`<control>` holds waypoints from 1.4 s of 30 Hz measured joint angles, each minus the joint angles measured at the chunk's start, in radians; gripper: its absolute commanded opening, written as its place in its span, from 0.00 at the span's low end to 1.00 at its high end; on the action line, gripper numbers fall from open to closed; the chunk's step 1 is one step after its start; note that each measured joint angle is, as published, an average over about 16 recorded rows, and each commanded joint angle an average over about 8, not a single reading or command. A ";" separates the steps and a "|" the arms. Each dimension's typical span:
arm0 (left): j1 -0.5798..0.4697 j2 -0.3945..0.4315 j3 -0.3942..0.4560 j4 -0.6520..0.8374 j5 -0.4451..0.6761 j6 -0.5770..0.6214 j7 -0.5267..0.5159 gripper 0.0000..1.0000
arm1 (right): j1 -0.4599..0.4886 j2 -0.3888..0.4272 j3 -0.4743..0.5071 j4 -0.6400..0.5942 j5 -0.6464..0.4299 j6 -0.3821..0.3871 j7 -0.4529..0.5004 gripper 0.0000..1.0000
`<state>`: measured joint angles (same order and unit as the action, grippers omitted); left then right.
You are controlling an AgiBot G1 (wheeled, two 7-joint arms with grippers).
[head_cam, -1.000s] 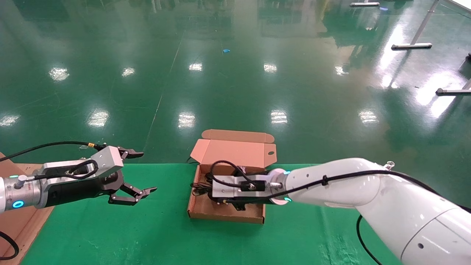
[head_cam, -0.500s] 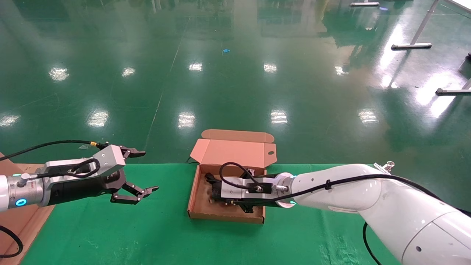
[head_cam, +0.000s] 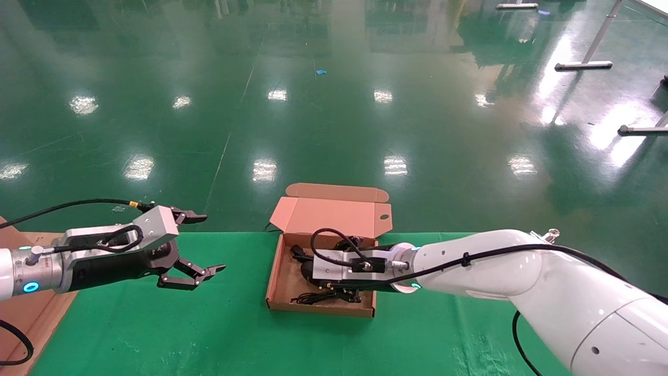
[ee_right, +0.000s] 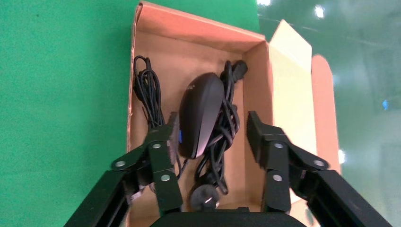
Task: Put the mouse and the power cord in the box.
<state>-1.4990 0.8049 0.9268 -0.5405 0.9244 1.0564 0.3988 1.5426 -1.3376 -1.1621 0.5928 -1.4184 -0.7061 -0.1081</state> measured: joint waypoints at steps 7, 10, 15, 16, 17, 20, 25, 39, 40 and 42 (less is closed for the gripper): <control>0.041 -0.019 -0.062 -0.072 -0.018 0.042 -0.056 1.00 | -0.045 0.070 0.085 0.066 0.066 -0.076 0.028 1.00; 0.063 -0.029 -0.096 -0.111 -0.029 0.065 -0.087 1.00 | -0.069 0.108 0.131 0.103 0.102 -0.117 0.044 1.00; 0.100 -0.046 -0.153 -0.176 -0.046 0.104 -0.138 1.00 | -0.110 0.171 0.208 0.163 0.162 -0.186 0.070 1.00; 0.108 -0.049 -0.164 -0.189 -0.049 0.111 -0.149 1.00 | -0.118 0.184 0.224 0.175 0.174 -0.200 0.075 1.00; 0.115 -0.052 -0.175 -0.202 -0.052 0.119 -0.159 1.00 | -0.127 0.197 0.239 0.187 0.186 -0.214 0.080 1.00; 0.137 -0.063 -0.209 -0.240 -0.063 0.142 -0.190 1.00 | -0.151 0.235 0.285 0.223 0.222 -0.255 0.095 1.00; 0.174 -0.080 -0.266 -0.306 -0.079 0.180 -0.241 1.00 | -0.192 0.298 0.362 0.284 0.282 -0.324 0.121 1.00; 0.278 -0.127 -0.424 -0.487 -0.127 0.288 -0.384 1.00 | -0.306 0.475 0.578 0.452 0.450 -0.517 0.194 1.00; 0.285 -0.130 -0.435 -0.500 -0.130 0.295 -0.394 1.00 | -0.314 0.488 0.593 0.465 0.462 -0.531 0.199 1.00; 0.300 -0.137 -0.458 -0.526 -0.137 0.311 -0.415 1.00 | -0.331 0.513 0.624 0.489 0.486 -0.558 0.209 1.00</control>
<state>-1.1989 0.6679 0.4692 -1.0664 0.7874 1.3669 -0.0159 1.2119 -0.8243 -0.5384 1.0815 -0.9324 -1.2642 0.1009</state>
